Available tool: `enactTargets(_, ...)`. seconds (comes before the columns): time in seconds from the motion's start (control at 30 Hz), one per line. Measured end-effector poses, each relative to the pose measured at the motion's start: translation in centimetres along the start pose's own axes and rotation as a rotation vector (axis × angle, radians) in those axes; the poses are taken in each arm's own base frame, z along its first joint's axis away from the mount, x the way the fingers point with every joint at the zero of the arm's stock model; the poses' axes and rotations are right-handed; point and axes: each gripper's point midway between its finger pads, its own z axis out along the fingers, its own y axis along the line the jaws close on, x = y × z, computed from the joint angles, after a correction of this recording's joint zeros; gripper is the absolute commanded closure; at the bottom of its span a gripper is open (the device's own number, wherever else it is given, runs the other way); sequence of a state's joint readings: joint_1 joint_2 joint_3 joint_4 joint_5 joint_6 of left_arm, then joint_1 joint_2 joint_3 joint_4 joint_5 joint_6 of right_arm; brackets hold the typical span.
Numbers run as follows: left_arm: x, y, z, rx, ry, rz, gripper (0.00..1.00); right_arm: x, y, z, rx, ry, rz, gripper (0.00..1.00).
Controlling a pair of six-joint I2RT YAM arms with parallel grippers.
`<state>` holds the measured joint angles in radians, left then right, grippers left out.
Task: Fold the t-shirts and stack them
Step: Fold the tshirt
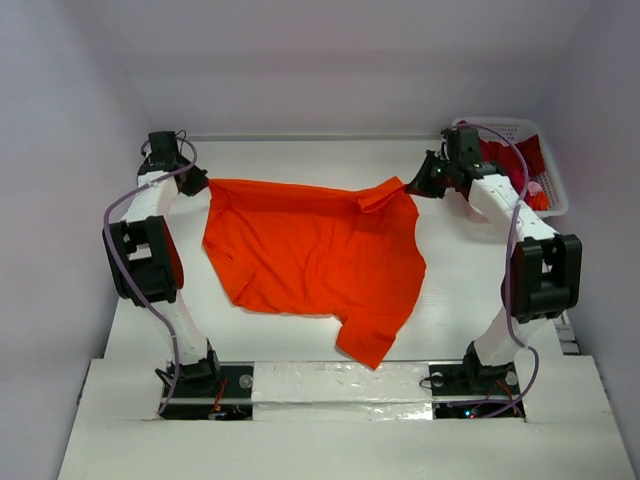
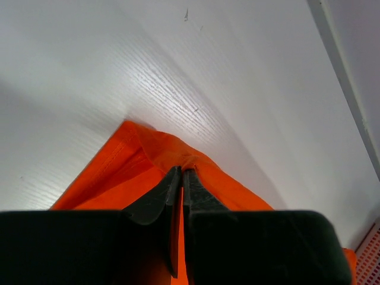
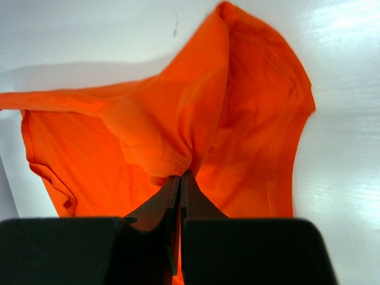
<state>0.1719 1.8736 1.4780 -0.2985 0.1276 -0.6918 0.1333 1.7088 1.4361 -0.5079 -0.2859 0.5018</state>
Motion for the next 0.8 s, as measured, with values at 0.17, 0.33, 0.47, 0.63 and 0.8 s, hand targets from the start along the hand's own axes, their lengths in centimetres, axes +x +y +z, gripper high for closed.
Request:
enactTargets(0.17,0.4,0.3,-1.2,-0.006,0.002,0.003,1.00,2.1,-1.1,-0.4,0.018,0.032,0.011,1.00)
enactTargets(0.33,0.5,0.6,-2.1,-0.015,-0.004,0.008,1.00,3.8,-1.6,-0.6,0.029,0.058,0.014,1.00)
enactTargets(0.47,0.6,1.0,-2.6,-0.029,-0.008,0.013,1.00,4.7,-1.7,-1.2,0.027,0.065,0.010,1.00)
enactTargets(0.63,1.0,1.4,-3.1,-0.039,-0.006,0.017,1.00,5.0,-1.1,-2.2,0.013,0.052,-0.001,1.00)
enactTargets(0.8,1.5,1.9,-3.3,-0.050,0.003,0.021,1.00,5.6,-1.1,-2.8,0.008,0.050,-0.006,1.00)
